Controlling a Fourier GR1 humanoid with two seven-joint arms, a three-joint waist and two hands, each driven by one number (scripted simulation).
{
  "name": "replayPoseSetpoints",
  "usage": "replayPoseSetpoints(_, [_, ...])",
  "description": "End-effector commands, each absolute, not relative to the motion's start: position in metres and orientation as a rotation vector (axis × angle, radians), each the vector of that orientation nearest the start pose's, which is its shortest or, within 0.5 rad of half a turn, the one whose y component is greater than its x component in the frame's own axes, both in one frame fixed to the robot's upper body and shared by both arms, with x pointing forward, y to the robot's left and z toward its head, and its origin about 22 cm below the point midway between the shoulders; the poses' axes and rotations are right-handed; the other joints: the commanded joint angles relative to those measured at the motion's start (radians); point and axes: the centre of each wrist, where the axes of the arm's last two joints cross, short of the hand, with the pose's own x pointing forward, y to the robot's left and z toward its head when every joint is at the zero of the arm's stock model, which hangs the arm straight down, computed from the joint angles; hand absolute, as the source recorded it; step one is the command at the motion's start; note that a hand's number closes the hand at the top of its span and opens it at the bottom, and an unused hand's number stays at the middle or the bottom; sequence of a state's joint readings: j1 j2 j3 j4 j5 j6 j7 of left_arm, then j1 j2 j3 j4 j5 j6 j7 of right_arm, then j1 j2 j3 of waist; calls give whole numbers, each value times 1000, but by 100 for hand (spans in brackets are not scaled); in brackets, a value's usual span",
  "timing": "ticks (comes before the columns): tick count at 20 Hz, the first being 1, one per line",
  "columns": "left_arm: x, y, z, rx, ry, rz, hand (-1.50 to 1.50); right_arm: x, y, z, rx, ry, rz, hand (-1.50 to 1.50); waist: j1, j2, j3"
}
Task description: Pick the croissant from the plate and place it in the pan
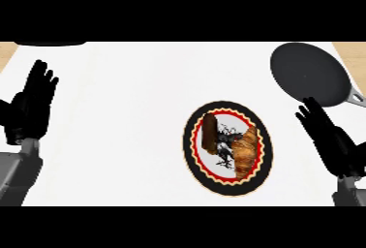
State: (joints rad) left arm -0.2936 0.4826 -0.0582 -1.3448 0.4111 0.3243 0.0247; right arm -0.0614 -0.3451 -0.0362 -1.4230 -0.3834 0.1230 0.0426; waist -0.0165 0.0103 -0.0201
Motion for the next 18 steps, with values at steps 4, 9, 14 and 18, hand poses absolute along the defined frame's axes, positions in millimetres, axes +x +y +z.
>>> replayPoseSetpoints(4, [303, 301, 51, 251, -1632, 5, 0, 275, -291, 24, 101, -1442, 371, 150, 33, -12, 20])
replayPoseSetpoints(9, [301, 283, 40, 219, -1603, -29, 0, 262, -300, 35, -316, -1639, 563, -150, -17, -23, 19])
replayPoseSetpoints(14, [288, 288, 36, 218, -1598, -12, 0, 233, -316, 74, -627, -1745, 629, -150, -19, -26, 18])
replayPoseSetpoints(18, [284, 294, 29, 252, -1594, -22, 0, 209, -317, 138, -650, -1642, 828, -150, -19, -21, 16])
